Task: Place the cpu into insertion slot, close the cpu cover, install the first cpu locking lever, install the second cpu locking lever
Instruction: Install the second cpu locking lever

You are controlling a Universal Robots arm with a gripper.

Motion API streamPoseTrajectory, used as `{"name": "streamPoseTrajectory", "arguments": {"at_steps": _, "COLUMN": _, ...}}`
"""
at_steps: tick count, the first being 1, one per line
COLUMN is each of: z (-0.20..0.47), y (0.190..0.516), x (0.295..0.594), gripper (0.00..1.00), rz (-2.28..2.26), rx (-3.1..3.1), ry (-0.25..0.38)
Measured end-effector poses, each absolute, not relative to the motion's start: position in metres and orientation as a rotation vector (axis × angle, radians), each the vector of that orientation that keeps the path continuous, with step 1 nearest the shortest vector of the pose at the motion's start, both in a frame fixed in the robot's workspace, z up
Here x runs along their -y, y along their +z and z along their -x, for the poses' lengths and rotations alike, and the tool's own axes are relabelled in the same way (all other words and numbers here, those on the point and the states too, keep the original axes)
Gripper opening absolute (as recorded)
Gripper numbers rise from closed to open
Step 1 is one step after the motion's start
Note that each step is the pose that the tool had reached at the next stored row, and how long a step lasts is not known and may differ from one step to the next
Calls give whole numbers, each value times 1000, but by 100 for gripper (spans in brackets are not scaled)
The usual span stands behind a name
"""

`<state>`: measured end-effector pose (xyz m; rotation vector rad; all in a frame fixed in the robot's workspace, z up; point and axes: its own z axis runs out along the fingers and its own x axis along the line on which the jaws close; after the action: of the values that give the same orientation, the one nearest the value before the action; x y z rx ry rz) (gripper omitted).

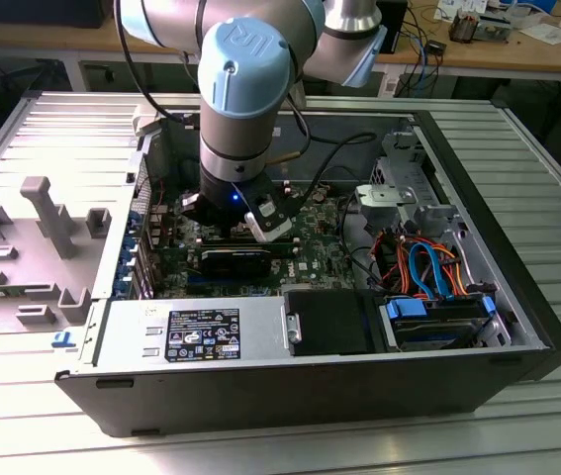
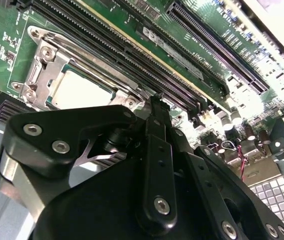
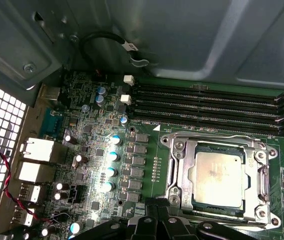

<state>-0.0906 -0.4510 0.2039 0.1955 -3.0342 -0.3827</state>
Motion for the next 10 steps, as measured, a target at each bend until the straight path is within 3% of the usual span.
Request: {"name": "streamPoseTrajectory", "arguments": {"at_steps": 10, "z": 91, "y": 201, "x": 451, "gripper": 11, "rz": -196, "rx": 3033, "ry": -390}}
